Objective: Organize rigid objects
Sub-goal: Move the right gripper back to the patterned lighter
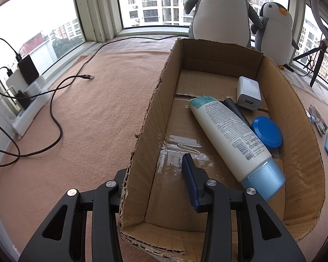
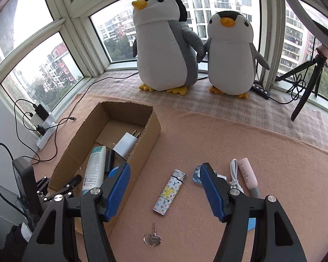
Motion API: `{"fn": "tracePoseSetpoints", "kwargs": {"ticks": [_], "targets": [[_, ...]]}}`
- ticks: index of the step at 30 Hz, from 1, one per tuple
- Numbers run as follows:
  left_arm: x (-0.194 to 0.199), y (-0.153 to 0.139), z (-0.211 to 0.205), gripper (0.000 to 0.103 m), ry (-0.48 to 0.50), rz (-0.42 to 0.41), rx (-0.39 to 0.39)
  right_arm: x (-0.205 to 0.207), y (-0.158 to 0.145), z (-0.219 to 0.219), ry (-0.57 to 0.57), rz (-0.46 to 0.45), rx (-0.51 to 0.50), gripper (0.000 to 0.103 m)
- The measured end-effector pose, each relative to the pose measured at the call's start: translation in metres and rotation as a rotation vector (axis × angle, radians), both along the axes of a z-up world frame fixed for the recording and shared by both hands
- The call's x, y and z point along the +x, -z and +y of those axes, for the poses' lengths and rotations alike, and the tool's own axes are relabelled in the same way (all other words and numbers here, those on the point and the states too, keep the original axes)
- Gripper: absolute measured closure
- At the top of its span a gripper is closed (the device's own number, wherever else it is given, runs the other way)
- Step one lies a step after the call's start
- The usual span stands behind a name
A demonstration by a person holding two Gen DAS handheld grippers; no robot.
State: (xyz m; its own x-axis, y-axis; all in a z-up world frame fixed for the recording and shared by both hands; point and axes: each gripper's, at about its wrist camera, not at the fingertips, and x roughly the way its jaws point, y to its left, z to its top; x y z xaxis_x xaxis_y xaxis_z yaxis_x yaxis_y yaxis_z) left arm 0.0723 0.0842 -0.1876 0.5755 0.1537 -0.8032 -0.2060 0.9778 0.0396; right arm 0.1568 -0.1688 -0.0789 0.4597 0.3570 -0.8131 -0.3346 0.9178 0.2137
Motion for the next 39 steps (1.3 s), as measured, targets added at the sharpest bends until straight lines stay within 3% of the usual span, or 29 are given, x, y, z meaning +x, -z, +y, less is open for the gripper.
{"fn": "tracePoseSetpoints", "kwargs": {"ticks": [4, 10, 21, 30, 39], "targets": [[0.0, 0.0, 0.0, 0.064, 0.0, 0.0, 0.0, 0.001, 0.015, -0.005, 0.024, 0.05, 0.002, 0.042], [0.0, 0.0, 0.0, 0.064, 0.0, 0.0, 0.0, 0.005, 0.042, 0.004, 0.036, 0.141, -0.008, 0.053], [0.0, 0.0, 0.0, 0.064, 0.0, 0.0, 0.0, 0.02, 0.086, 0.035, 0.03, 0.213, -0.124, 0.063], [0.0, 0.0, -0.001, 0.064, 0.0, 0.0, 0.001, 0.02, 0.094, 0.046, -0.012, 0.194, -0.243, 0.079], [0.0, 0.0, -0.001, 0.064, 0.0, 0.0, 0.001, 0.011, 0.09, 0.029, -0.022, 0.197, -0.219, 0.082]]}}
